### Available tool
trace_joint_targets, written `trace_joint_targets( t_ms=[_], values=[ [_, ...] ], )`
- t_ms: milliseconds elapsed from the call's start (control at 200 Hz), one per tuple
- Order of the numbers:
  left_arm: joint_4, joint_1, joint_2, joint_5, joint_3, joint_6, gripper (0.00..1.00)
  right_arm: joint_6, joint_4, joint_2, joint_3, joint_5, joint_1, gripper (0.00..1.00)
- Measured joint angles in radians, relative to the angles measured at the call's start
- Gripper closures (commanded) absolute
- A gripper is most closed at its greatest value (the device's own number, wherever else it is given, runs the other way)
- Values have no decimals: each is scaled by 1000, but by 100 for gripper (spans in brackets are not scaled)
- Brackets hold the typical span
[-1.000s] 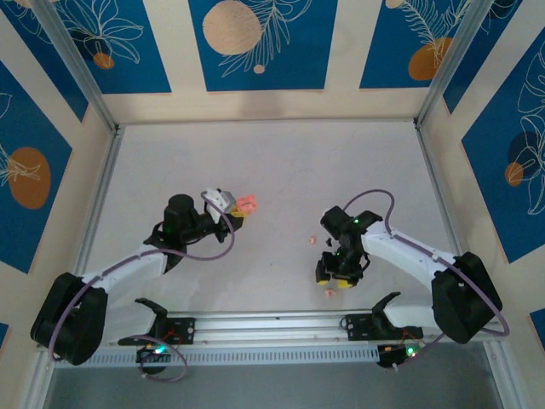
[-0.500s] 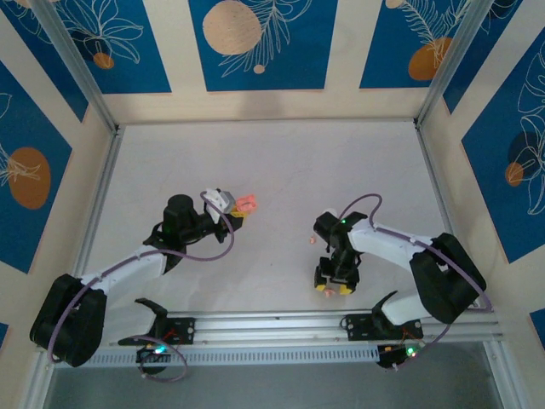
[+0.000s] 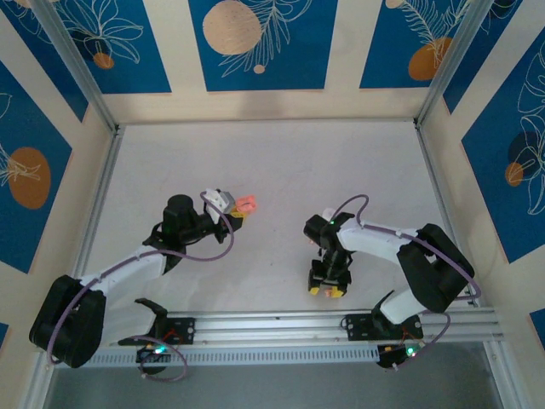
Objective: Insert the wireless bluetooth earbuds into the charging case
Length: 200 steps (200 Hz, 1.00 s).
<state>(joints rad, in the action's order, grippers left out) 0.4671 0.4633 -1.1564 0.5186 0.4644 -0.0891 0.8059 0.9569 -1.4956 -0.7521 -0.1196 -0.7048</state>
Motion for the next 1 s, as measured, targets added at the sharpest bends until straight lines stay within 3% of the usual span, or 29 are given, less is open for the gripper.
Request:
trace_joint_targets(
  t_ms=[440,730,1000],
  values=[
    [-16,0,13,0,-2,0,79,25,-112,0,-52,-37,-1,50],
    [-16,0,19,0,-2,0,79,-12,-37,112,-107,5,54,45],
    [-19,0,24,0,-6,0,79,-69,-28,-48,-128,37,87,40]
  ],
)
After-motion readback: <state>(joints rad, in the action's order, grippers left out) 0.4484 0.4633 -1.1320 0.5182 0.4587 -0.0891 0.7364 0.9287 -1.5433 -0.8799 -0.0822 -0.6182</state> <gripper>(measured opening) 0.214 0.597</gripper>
